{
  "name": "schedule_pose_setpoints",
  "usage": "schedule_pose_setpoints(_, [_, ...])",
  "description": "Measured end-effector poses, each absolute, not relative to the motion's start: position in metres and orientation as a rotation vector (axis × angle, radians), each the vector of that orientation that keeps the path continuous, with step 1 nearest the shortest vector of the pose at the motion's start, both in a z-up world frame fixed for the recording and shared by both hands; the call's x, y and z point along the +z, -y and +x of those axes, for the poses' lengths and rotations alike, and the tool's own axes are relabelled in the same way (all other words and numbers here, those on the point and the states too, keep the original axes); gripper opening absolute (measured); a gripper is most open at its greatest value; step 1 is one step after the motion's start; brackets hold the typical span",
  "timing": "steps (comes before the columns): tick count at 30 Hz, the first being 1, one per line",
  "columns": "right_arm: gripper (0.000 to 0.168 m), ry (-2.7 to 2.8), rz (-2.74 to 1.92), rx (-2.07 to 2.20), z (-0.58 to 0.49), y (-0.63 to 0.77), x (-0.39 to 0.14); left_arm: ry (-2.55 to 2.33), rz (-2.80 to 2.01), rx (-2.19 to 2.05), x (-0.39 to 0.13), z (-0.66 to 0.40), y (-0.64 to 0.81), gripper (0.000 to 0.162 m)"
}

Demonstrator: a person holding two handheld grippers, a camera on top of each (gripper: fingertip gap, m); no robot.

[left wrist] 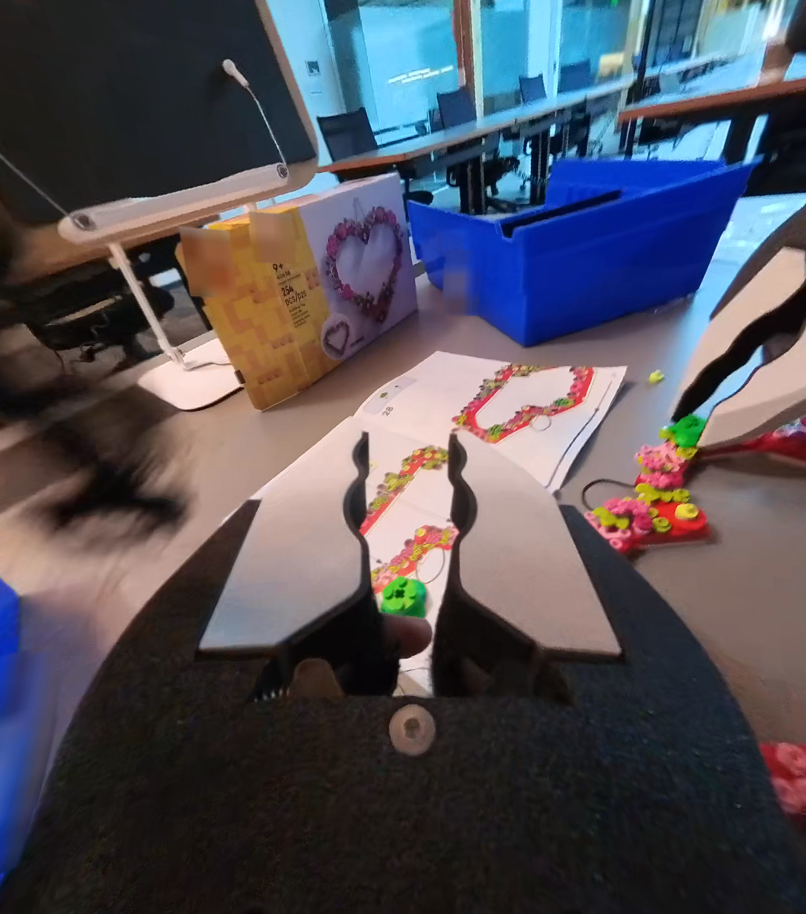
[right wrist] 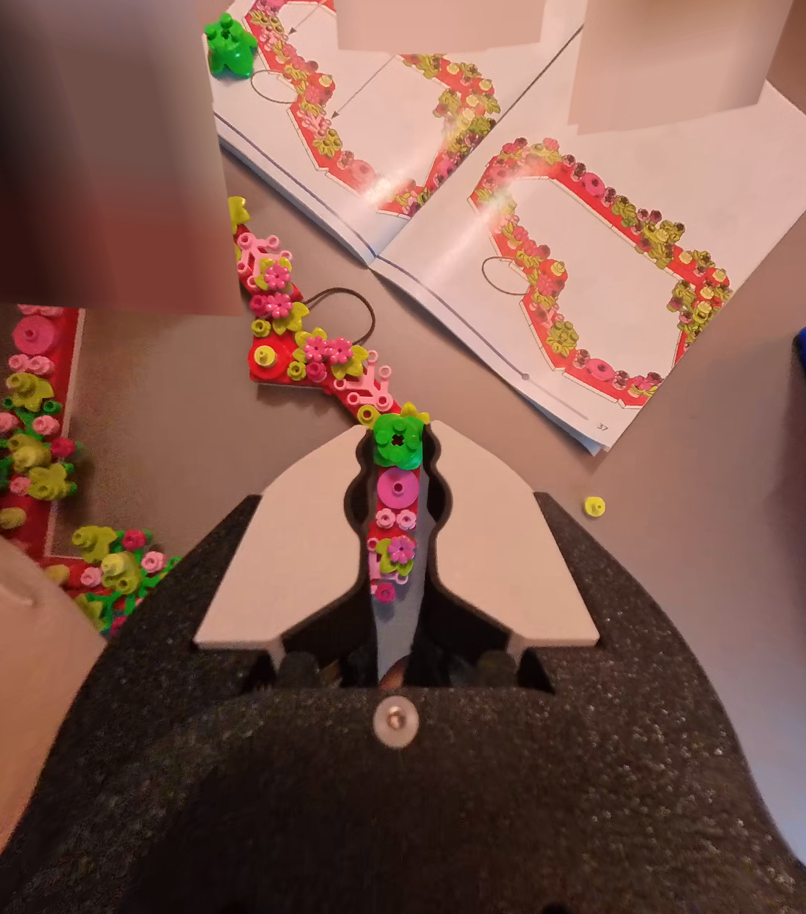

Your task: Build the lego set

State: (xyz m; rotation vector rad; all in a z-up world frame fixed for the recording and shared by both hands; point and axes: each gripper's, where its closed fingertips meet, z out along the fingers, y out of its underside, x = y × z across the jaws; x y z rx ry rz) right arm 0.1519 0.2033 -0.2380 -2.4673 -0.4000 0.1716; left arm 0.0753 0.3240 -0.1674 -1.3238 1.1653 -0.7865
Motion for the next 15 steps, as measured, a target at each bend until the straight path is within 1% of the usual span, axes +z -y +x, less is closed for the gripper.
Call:
schedule_pose_setpoints(5, [0.019, 0.435, -2.389, 0.215, 0.15, -0.205, -0.238, -1.203, -1.266, -0.553, -0.177, 0.074, -0.338, 0.029])
schedule_pose_setpoints(9, [0.019, 0.524, -2.341, 0.228, 0.149, -0.209, -0.238, -1.03, -1.181, -0.373, -0.152, 0.057, -0.359, 0.024])
schedule_pose_setpoints(11, [0.019, 0.545, -2.312, 0.257, 0.149, -0.209, -0.237, -1.001, -1.181, -0.296, -0.148, 0.05, -0.365, 0.023])
schedule_pose_setpoints(15, [0.018, 0.586, -2.271, 0.297, 0.149, -0.211, -0.237, -0.963, -1.241, -0.173, -0.157, 0.041, -0.378, 0.027])
